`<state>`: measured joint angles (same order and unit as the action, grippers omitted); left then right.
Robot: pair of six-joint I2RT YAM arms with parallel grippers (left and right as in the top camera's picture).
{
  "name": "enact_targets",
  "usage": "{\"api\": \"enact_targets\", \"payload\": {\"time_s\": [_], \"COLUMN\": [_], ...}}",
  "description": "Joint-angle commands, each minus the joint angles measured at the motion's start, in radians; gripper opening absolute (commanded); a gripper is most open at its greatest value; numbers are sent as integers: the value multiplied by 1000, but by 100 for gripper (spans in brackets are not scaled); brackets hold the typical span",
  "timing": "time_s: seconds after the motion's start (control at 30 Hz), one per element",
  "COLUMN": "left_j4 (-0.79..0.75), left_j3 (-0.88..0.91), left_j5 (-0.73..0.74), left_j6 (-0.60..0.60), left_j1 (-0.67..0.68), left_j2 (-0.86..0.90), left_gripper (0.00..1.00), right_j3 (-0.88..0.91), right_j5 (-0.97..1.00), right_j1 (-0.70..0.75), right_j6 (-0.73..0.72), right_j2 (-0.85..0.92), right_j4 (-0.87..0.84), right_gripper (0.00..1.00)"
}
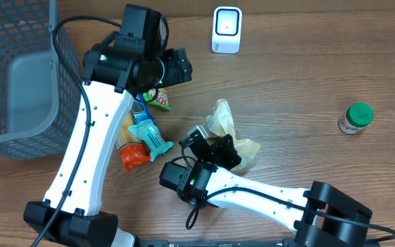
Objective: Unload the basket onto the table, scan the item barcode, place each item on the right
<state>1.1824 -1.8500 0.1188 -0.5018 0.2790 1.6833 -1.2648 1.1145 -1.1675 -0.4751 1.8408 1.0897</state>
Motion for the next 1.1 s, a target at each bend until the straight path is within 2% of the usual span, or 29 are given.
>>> {"api": "enact_targets", "payload": {"time_s": [0.0, 0.1, 0.27, 0.37, 0.4, 0.5, 0.57, 0.7, 0.8, 0.87, 1.07], "left_j4": [2, 3, 3, 2, 2, -5, -12, -9, -1, 5, 11], "left_j3": [-2, -2, -2, -2, -2, -2, -2, -2, -2, -2, -2], "left_j5": [-18, -18, -18, -19, -24, -56, -60, -60, -59, -60, -60], "left_j6": [8, 8, 8, 8, 8, 7, 7, 7, 7, 7, 8], "left_j1": [-5, -5, -5, -5, -5, -10, -25, -79, -131, -157, -191], "left_j2": [5, 5, 5, 5, 5, 5, 5, 5, 5, 5, 5], "left_gripper": [80, 80, 80, 80, 81, 80, 79, 79, 80, 80, 80], "right_j3": [-21, -42, -66, -66, -66, -65, -65, -65, -65, -65, -65], "right_j5": [32, -45, -319, -547, -627, -906, -997, -1082, -1091, -1091, -1056], "right_j1": [2, 25, 130, 213, 239, 305, 322, 314, 305, 305, 305], "right_j6": [-25, -100, -101, -92, -85, 65, 90, 50, -61, -119, -182], "right_j2": [-24, -42, -132, -191, -203, -209, -195, -141, -88, -63, -8], "right_j4": [6, 28, 14, -2, -8, -61, -88, -93, -92, -93, -113], "right_gripper": [32, 35, 36, 48, 52, 52, 52, 52, 63, 65, 82]}}
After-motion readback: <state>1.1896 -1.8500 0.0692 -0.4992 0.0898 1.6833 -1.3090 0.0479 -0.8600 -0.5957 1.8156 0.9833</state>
